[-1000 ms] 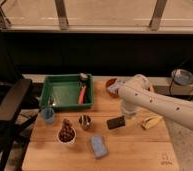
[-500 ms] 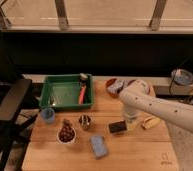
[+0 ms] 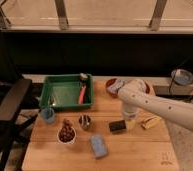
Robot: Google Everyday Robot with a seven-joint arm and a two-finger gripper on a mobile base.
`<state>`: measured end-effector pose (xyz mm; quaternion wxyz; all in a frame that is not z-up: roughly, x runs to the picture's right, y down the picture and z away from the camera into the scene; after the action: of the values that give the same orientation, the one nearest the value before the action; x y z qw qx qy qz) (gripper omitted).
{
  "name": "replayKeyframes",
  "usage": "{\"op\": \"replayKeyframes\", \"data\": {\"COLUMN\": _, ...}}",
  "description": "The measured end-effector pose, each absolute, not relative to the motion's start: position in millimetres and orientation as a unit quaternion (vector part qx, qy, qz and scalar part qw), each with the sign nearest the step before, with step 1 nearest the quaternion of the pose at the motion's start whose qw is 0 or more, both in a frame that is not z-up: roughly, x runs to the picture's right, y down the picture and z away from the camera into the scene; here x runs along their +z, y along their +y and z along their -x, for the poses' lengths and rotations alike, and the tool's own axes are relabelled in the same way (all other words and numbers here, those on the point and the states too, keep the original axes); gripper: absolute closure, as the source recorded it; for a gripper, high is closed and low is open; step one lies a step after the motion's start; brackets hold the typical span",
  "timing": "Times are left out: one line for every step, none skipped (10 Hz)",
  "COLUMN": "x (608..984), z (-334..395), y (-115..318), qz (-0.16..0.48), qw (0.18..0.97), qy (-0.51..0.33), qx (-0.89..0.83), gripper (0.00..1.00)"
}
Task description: Wipe table surface with eraser
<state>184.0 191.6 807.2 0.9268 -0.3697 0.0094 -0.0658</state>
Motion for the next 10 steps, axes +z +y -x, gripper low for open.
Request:
{"op": "replayKeyframes", "data": {"x": 811, "z": -180, "y": 189, "qz": 0.37, "qw": 0.926, "qy": 0.007, "qx": -0.07, "gripper": 1.0}}
{"op": "replayKeyframes", "data": {"x": 815, "z": -176, "y": 186, "qz": 0.37, "qw": 0.926, "qy": 0.004, "qx": -0.075, "gripper": 1.0}}
{"op": "replayKeyframes", "data": {"x": 820, "z": -171, "y": 184, "qz": 0.369, "qw": 0.926, "qy": 0.0, "qx": -0.08, "gripper": 1.0}}
{"op": "replayKeyframes", "data": {"x": 823, "z": -165, "y": 183, "qz": 0.369, "qw": 0.926, "qy": -0.004, "qx": -0.085, "gripper": 1.0}}
{"op": "replayKeyframes", "data": {"x": 826, "z": -154, "y": 182, "qz": 0.365, "qw": 0.926, "qy": -0.012, "qx": -0.091, "gripper": 1.0}}
{"op": "replayKeyframes", "data": {"x": 828, "z": -138, "y": 181, "qz": 0.362, "qw": 0.927, "qy": -0.022, "qx": -0.101, "gripper": 1.0}}
{"op": "replayKeyframes", "data": {"x": 829, "z": -118, "y": 181, "qz": 0.357, "qw": 0.927, "qy": -0.035, "qx": -0.113, "gripper": 1.0}}
{"op": "replayKeyframes", "data": {"x": 827, "z": -102, "y": 187, "qz": 0.355, "qw": 0.925, "qy": -0.048, "qx": -0.124, "gripper": 1.0}}
{"op": "replayKeyframes", "data": {"x": 824, "z": -94, "y": 193, "qz": 0.354, "qw": 0.925, "qy": -0.057, "qx": -0.128, "gripper": 1.0}}
{"op": "replayKeyframes", "data": {"x": 817, "z": -89, "y": 201, "qz": 0.354, "qw": 0.924, "qy": -0.063, "qx": -0.13, "gripper": 1.0}}
